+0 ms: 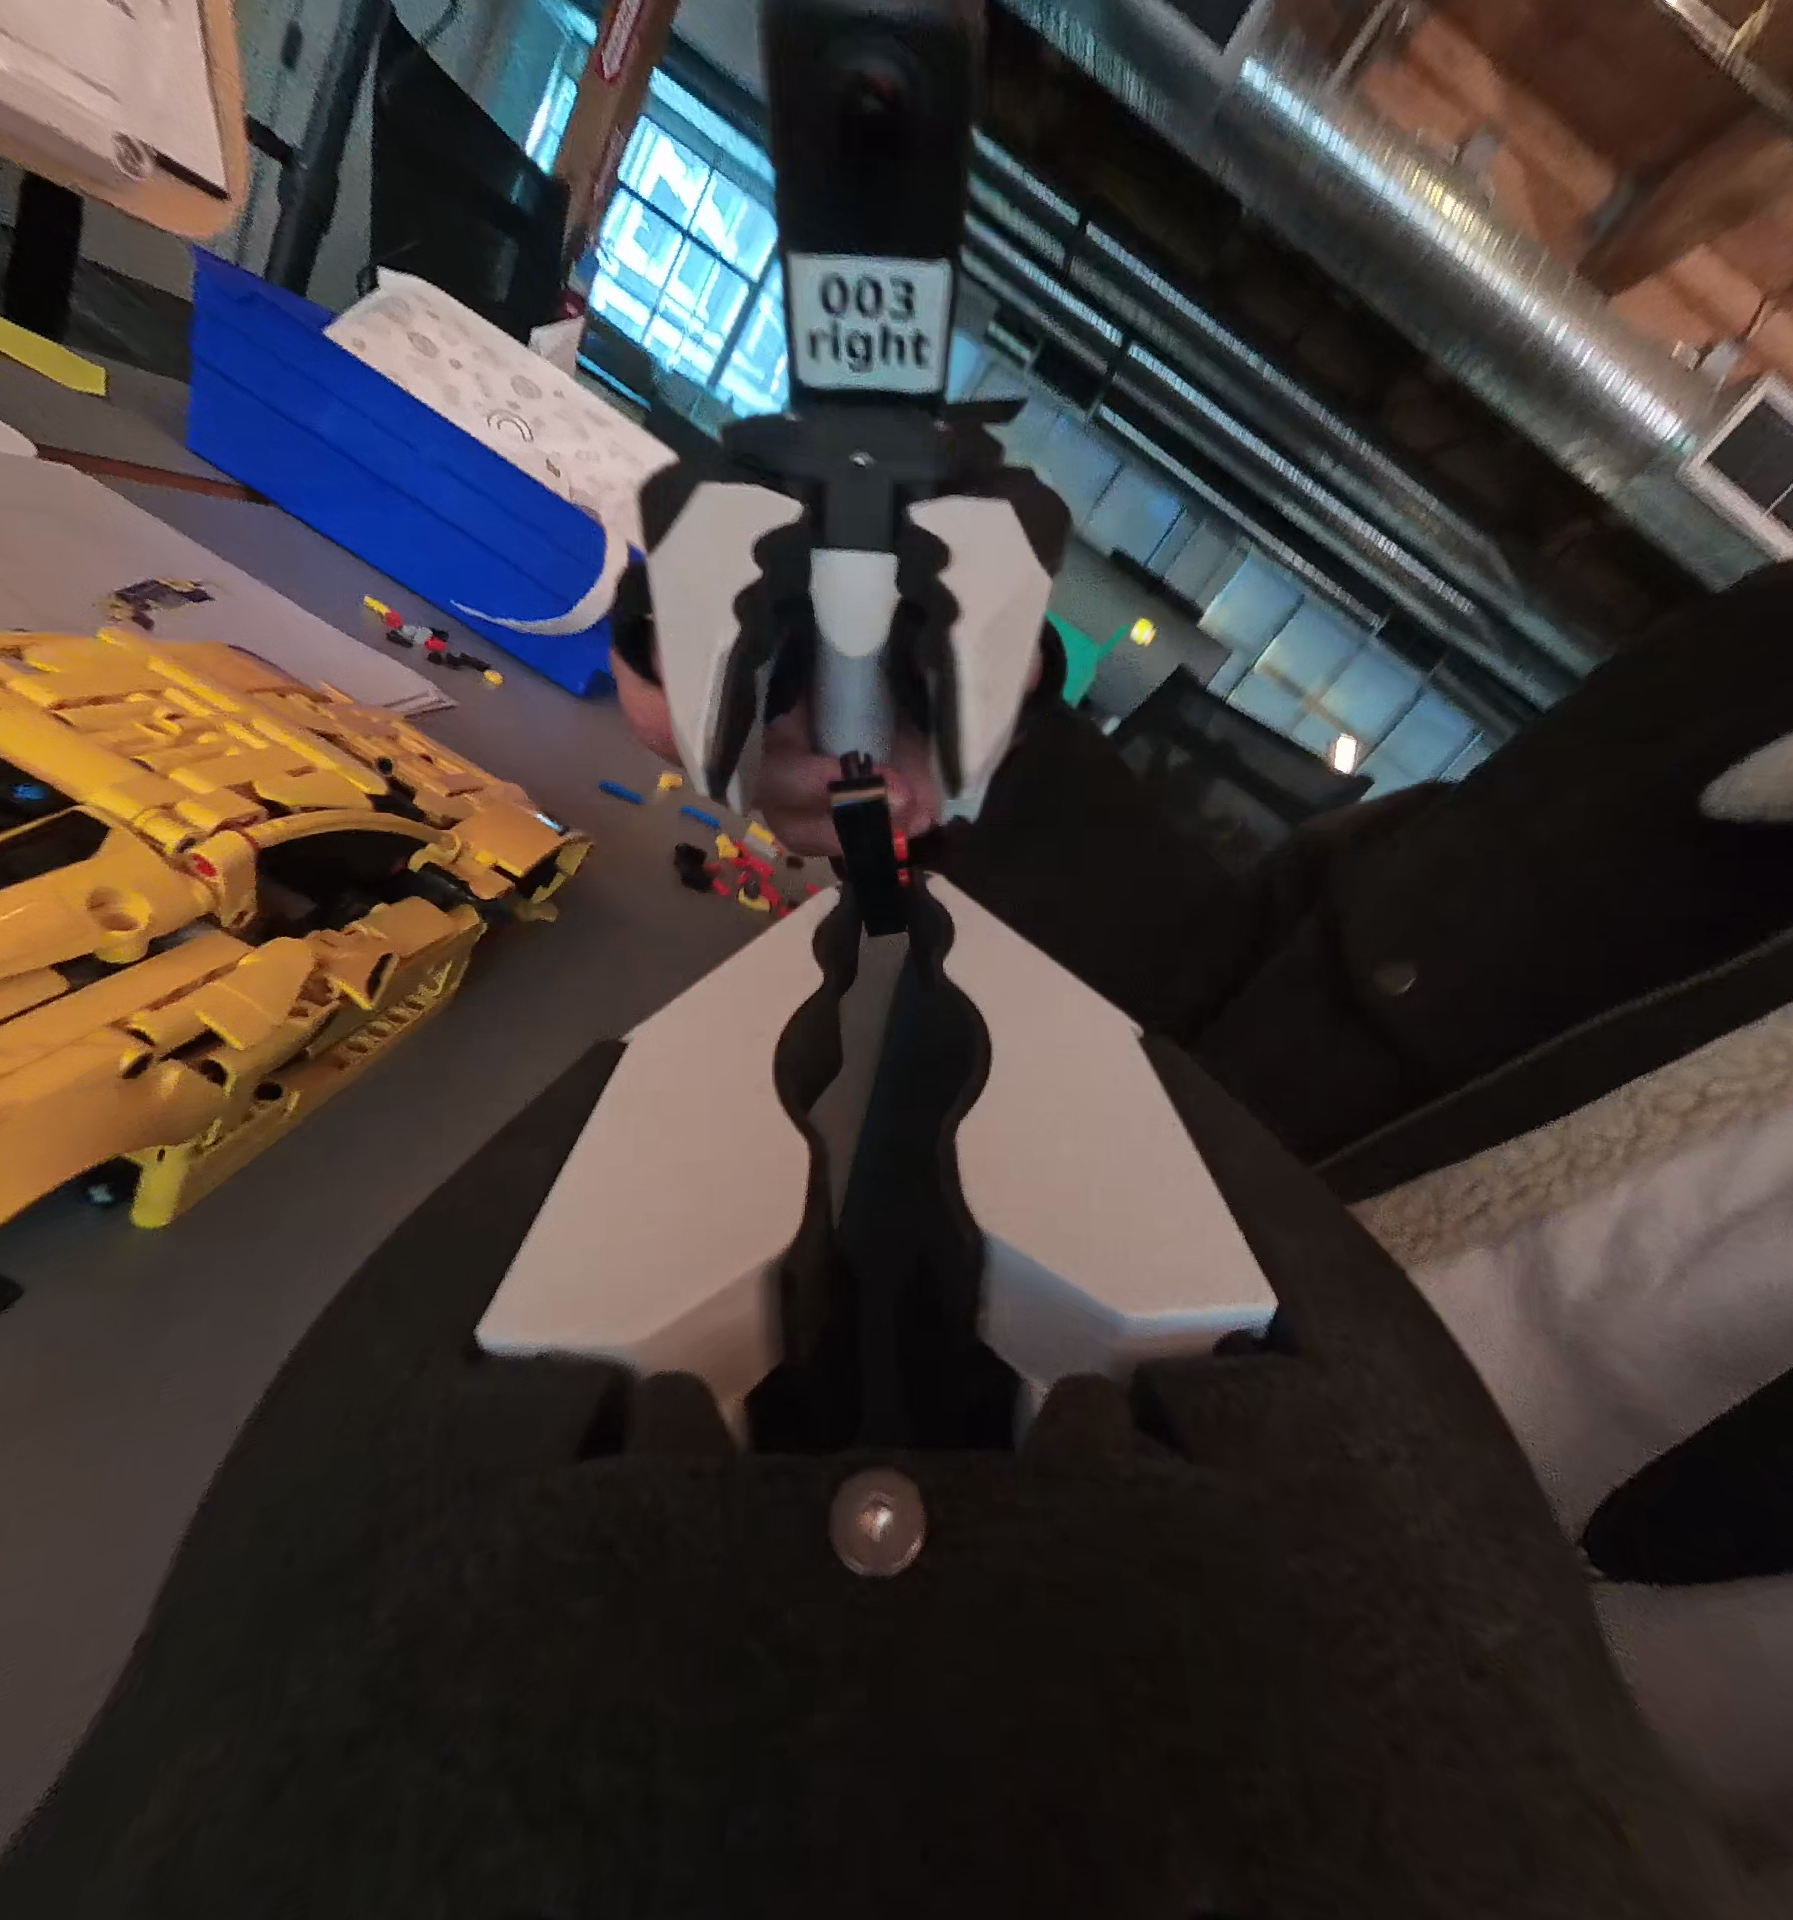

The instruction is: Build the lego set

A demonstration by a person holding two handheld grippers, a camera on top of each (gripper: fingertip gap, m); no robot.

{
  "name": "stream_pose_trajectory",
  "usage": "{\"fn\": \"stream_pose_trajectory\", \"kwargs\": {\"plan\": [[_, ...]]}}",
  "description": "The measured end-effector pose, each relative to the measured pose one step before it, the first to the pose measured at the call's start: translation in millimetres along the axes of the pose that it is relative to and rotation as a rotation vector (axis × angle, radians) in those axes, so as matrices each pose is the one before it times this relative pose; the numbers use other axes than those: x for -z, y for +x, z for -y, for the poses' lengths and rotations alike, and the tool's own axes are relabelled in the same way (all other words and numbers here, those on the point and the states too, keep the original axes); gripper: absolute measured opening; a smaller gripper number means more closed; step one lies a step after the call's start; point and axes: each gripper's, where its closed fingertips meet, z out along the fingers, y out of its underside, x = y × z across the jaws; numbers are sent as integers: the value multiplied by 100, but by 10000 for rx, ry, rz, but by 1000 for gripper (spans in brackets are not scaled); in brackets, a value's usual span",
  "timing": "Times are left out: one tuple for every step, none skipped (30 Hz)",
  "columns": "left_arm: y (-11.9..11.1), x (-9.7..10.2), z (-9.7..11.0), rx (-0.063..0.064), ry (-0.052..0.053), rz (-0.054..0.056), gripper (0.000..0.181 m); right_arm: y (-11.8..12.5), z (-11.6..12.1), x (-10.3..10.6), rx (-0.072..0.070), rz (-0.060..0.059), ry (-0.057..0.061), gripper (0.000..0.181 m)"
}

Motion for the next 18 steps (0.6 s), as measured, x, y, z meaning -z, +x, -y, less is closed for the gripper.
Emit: {"fn": "stream_pose_trajectory", "kwargs": {"plan": [[30,-184,-332,-123,-196,47,8,4,-377,-356,-51,189,-230,27],[-32,-123,-238,-60,-138,48,8,-25,-408,-319,-45,175,-201,23],[-117,-53,-141,-3,-79,67,8,0,-373,-256,-35,130,-148,21],[-210,21,-42,42,-26,83,8,-226,-78,-62,-18,262,19,13],[-197,70,73,86,25,51,8,-51,135,91,-54,118,156,7],[-232,126,149,88,66,63,8,229,212,169,20,-52,192,7],[-352,219,252,80,131,117,9,323,341,291,-39,-79,274,7],[-336,368,455,128,249,84,9,372,495,421,-73,-68,438,7],[-322,503,661,182,363,38,9,323,543,470,-103,14,503,7],[-364,546,746,210,404,49,9,383,406,400,-149,19,469,6],[-251,378,530,210,277,-18,8,364,160,183,-238,54,379,7],[-51,132,179,151,82,-89,8,97,47,-78,-371,220,352,7],[-8,50,122,29,86,-19,8,81,123,-88,-405,211,401,6],[-22,72,224,-42,146,34,8,74,134,-12,-274,162,330,6],[-49,81,226,10,118,8,8,47,117,-2,-162,88,224,6],[-65,66,246,107,140,-24,8,62,157,-24,-1,-28,161,6],[-83,93,282,157,183,-39,8,52,226,-54,174,-111,178,6],[-92,107,257,123,172,-21,9,32,268,-59,189,-134,196,7]]}}
